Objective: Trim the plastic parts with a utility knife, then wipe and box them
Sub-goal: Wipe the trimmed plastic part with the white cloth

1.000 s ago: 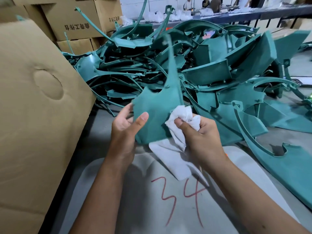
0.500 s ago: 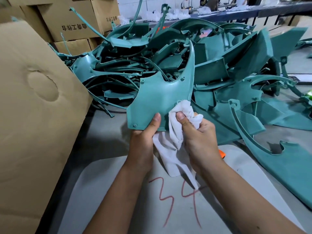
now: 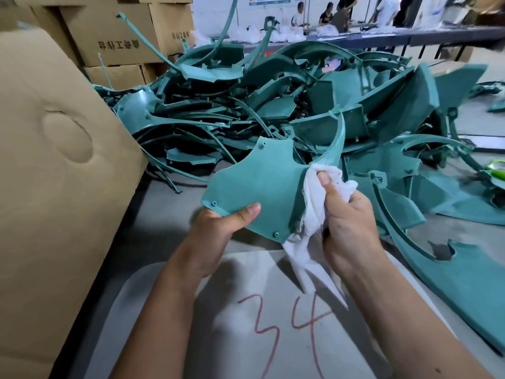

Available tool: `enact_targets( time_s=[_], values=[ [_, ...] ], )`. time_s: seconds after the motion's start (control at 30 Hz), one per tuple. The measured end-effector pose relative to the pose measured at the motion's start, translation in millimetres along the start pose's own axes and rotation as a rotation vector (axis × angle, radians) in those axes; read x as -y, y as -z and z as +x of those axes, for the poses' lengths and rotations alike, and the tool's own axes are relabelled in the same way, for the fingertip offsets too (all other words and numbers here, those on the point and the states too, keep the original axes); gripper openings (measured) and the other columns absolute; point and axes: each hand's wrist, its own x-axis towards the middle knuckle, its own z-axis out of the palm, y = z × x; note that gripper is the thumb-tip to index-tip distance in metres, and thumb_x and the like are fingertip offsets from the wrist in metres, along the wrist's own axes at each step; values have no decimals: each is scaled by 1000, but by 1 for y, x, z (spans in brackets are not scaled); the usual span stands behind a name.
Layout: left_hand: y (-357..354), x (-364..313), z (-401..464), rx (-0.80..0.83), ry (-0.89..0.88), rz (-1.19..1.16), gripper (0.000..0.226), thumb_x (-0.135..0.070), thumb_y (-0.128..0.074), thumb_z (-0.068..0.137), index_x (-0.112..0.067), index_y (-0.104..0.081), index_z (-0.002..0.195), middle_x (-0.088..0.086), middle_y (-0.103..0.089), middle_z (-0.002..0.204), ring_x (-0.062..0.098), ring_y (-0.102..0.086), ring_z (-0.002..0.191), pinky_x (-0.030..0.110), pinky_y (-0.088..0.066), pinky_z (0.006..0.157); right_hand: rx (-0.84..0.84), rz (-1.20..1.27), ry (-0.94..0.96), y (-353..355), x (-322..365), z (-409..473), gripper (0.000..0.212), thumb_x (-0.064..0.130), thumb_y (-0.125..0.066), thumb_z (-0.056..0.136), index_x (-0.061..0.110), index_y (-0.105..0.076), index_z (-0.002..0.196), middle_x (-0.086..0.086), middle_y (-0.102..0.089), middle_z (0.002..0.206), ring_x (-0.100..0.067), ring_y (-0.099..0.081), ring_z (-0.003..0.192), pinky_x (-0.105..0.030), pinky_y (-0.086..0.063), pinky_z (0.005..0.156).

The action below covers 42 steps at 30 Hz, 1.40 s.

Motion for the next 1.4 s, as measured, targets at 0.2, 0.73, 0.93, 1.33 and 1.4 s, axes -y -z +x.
enact_targets(
  time_s=[0.2, 0.73, 0.93, 1.33, 1.4],
  values=[
    [25, -7, -4, 90, 102, -141, 37, -10, -68, 81, -30, -80, 111, 5, -76, 120, 22, -73, 109, 30, -61, 80, 43, 51, -78, -3, -2, -2, 29, 30, -66, 91, 7, -83, 85, -23, -78, 103, -31, -78, 89, -38, -63, 72],
    [7, 12, 15, -555, 21, -172, 15, -29, -66, 100, -18, -73, 108, 8, -77, 114, 32, -72, 109, 56, -55, 99, -186, -41, -187, 5, -8, 9, 22, 21, -62, 105, 4, -69, 93, -13, -75, 77, -23, -75, 66, -34, -61, 58],
    [-21, 17, 9, -580, -123, -134, 26, -43, -78, 80, -34, -74, 104, -5, -79, 107, 19, -76, 98, 36, -63, 78, -50, 106, -298, -15, -22, -12, 24, 10, -74, 90, -6, -70, 108, -28, -75, 98, -37, -76, 81, -54, -63, 76],
    [-8, -3, 7, -399, -46, -130, 31, -44, -75, 83, -34, -70, 111, -3, -77, 114, 26, -75, 98, 47, -62, 75, 8, 96, -300, -2, -10, -2, 42, 23, -75, 85, -8, -68, 112, -33, -73, 109, -43, -76, 93, -51, -63, 74],
    [0, -9, 3, -321, -63, -149, 26, -35, -68, 88, -26, -67, 112, -3, -78, 103, 21, -75, 79, 33, -56, 54, -26, 126, -250, 5, -1, 8, 27, 22, -68, 93, -4, -67, 102, -26, -74, 94, -30, -77, 73, -36, -62, 60]
  ],
)
